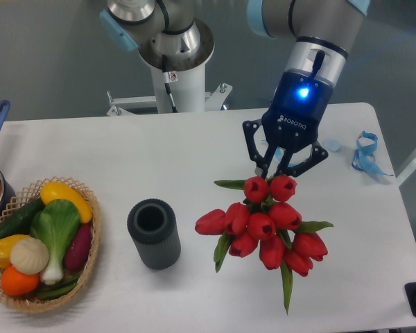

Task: Insert the flowers into the vase
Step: 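Hold the red tulip bouquet by the stems with the gripper, lifted, then carry the tulip bouquet over the dark grey vase opening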

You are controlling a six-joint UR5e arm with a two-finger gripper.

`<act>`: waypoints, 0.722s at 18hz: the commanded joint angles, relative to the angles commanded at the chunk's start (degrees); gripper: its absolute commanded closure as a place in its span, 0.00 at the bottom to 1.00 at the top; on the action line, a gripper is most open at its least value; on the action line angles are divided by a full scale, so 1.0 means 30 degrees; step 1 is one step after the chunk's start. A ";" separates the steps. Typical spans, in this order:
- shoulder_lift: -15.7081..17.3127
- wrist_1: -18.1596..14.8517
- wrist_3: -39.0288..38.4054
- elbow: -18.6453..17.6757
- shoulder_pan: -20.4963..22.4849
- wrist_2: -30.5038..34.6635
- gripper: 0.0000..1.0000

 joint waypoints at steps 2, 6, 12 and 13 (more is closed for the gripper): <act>-0.0029 0.0059 0.0001 -0.0029 -0.0116 -0.0029 0.90; -0.0059 0.0262 0.0059 0.0000 -0.0555 -0.0727 0.90; -0.0146 0.0879 0.1050 -0.0467 -0.0732 -0.4969 0.90; -0.0146 0.0879 0.1751 -0.0585 -0.0732 -0.6024 0.90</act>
